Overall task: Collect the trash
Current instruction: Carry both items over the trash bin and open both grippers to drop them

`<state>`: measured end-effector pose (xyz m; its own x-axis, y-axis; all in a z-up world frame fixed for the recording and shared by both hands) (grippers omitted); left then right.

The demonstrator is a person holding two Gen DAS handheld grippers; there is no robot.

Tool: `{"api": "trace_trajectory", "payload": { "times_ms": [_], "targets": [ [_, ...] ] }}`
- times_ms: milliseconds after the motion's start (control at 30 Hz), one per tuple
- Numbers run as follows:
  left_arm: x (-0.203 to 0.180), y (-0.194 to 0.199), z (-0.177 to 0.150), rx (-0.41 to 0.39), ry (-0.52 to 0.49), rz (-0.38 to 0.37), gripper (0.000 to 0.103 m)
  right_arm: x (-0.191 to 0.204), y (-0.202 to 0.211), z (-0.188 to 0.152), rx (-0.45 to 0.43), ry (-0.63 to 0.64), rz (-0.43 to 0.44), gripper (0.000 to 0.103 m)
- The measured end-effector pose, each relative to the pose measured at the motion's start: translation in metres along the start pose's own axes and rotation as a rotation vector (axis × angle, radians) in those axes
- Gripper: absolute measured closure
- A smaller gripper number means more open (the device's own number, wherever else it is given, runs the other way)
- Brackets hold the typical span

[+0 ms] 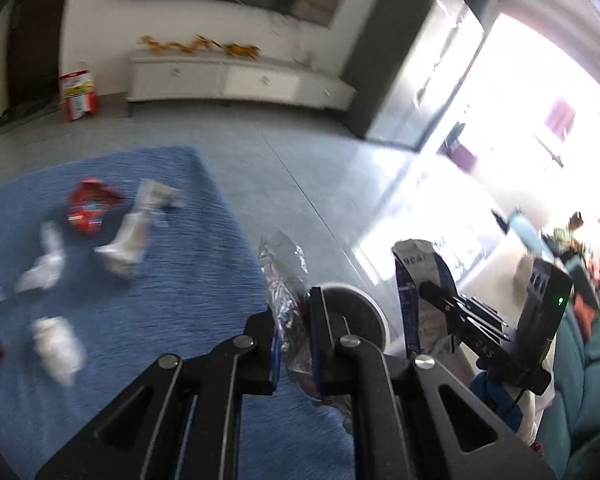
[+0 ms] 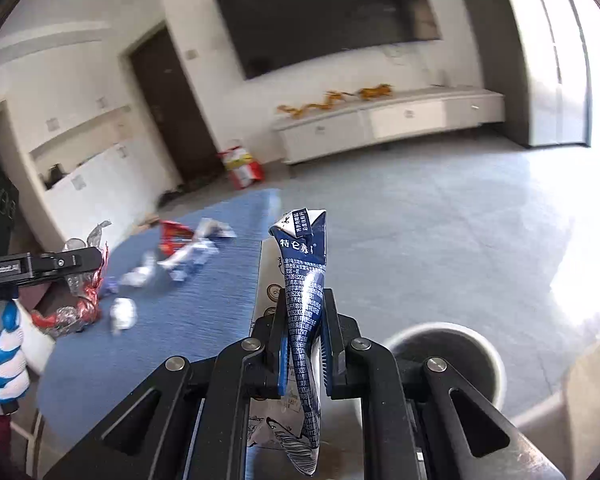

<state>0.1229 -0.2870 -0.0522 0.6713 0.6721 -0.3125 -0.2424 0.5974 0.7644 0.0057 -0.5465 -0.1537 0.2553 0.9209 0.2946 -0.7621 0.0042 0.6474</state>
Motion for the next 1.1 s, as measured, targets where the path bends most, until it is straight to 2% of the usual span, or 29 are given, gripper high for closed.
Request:
{"api": "trace_trajectory", "payload": {
  "times_ms": [267,567,633,700,767,933,1100],
  "targets": [
    [-0.079,-0.117,0.02,0.143,-0.062,-0.004,0.092,-0.075,-0.02,-0.002,0.031,-0.087,-0.138,0.09],
    [-0.116,-0.19,0.023,0.229,-0.065,-0.015,0.091,-0.112,-0.05,-0.01,0.084,-0.135,-0.209,0.088],
    [-0.117,-0.199,0.023,0.248,-0.059,-0.016,0.088,-0.115,-0.058,-0.011,0.099,-0.137,-0.228,0.086],
    [-0.117,-0.207,0.021,0.27,-0.042,-0.023,0.079,-0.12,-0.064,-0.014,0.113,-0.141,-0.247,0.084],
    [-0.113,-0.21,0.019,0.29,-0.012,-0.048,0.064,-0.123,-0.069,-0.018,0.124,-0.153,-0.267,0.072],
    [-0.103,-0.201,0.016,0.283,0.009,-0.073,0.063,-0.125,-0.066,-0.023,0.11,-0.219,-0.257,0.065],
    [-0.099,-0.169,0.015,0.201,-0.012,-0.067,0.063,-0.11,-0.055,-0.017,0.083,-0.216,-0.224,0.065]
  ]
}}
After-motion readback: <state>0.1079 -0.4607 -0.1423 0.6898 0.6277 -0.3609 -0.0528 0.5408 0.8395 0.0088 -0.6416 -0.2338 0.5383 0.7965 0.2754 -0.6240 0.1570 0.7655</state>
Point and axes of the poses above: each gripper's, at about its wrist camera, not at the fingertips, and y roughly against the way its jaws point, x to its left, z to its top, the point moved 2 cm from there along -y, roughly the way its jaws point, and after that the axes turned 5 degrees about x, right-handed, at the moved point
